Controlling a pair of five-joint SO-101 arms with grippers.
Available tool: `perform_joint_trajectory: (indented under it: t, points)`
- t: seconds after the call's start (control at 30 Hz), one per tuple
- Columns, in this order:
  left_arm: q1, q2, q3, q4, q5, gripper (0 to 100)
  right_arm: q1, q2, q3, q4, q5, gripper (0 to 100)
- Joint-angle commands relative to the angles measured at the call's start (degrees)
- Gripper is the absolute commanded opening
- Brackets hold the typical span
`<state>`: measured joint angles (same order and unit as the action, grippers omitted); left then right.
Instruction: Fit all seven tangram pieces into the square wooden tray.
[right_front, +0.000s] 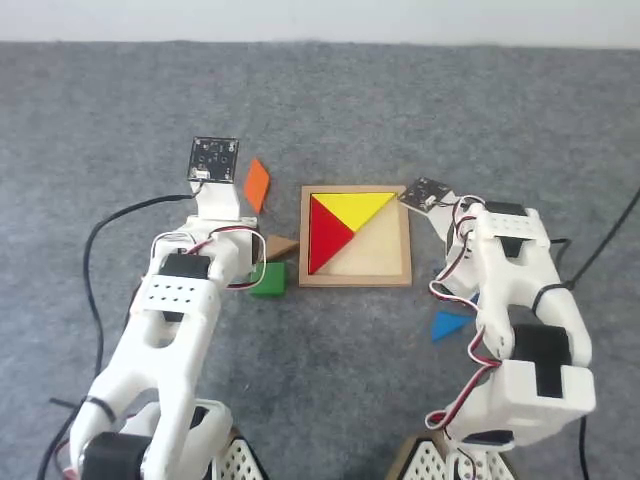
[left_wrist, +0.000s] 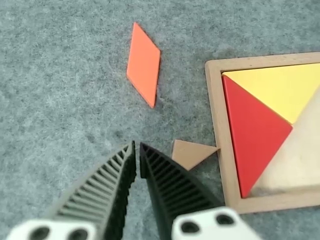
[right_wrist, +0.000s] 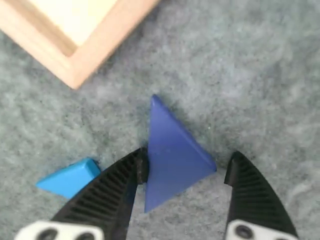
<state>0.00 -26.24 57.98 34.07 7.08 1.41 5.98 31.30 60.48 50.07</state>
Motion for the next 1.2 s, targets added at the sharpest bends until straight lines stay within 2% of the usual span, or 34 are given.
perform_joint_trajectory:
  t: [0.0, 0.1, 0.37, 0.47, 0.8, 0.93, 1.03, 1.17]
  points:
    - [-0.1, -2.1, -0.4, -0.9, -0.4, 1, 0.0, 0.1, -2.6, -0.7, 0.9, 20.3]
    - [-0.1, -2.2, -0.4, -0.9, -0.4, 1, 0.0, 0.1, -2.5, -0.7, 1.1, 16.2]
    - [-0.1, -2.2, -0.4, -0.9, -0.4, 1, 0.3, -0.5, -2.8, -0.1, 0.8, 15.9]
    - [-0.1, -2.2, -0.4, -0.9, -0.4, 1, 0.4, -0.5, -5.4, 3.4, -1.0, 15.8]
    - [-0.1, -2.5, -0.4, -0.8, -0.4, 1, 0.1, 0.0, -21.5, 18.3, -27.2, 15.8]
    - [-0.1, -2.5, -0.4, -0.8, -0.4, 1, -0.7, -0.1, -26.5, 24.3, -35.3, 15.8]
    - [-0.1, -2.5, -0.4, -0.7, -0.4, 1, -3.6, 0.0, -30.1, 28.3, -41.3, 15.8]
    - [-0.2, -2.6, -0.7, 0.4, -0.4, 1, -11.7, 0.1, -30.8, 29.1, -50.2, 16.1]
